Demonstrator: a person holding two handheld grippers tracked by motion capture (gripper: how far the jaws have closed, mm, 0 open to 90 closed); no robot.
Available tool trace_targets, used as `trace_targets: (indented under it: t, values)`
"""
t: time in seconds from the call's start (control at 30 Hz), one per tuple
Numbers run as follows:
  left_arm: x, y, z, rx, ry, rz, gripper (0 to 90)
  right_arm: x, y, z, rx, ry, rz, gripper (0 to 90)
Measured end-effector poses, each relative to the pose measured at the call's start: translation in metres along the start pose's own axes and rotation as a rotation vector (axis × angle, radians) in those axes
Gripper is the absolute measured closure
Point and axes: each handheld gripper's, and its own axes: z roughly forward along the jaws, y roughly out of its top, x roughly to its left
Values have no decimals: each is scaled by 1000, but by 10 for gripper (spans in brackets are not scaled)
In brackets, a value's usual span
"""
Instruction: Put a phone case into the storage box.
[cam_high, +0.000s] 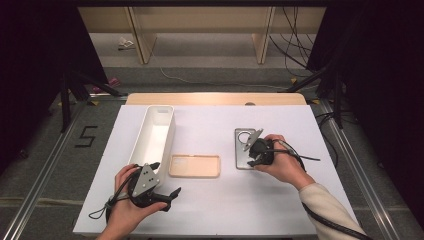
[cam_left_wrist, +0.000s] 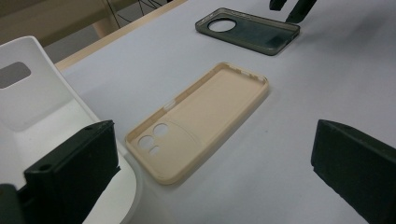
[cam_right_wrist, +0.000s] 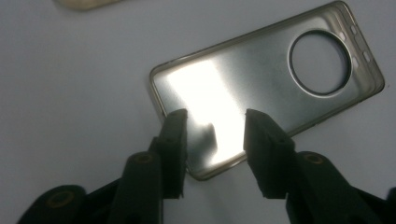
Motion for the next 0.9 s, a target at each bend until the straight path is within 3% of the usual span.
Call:
trace_targets:
  t: [0.03, 0.07, 0.1, 0.3, 0.57, 0.9]
  values:
    - [0, 0, 0, 0, 0, 0, 0, 0, 0, 0, 0, 0, 0, 554]
    - [0, 0, 0, 0, -1, 2, 0, 4, 5, 2, 46, -11, -78, 507]
    - [0, 0, 0, 0, -1, 3, 0, 5, 6, 3, 60, -13, -105, 500]
    - [0, 0, 0, 0, -3, 2, 0, 12, 10, 12, 120, -31, -189, 444]
    - [0, 0, 0, 0, -3, 3, 0, 17, 19, 20, 162, -63, -250, 438]
    - [-1, 1, 0, 0, -4, 6, 2, 20, 22, 26, 186, -60, -302, 491]
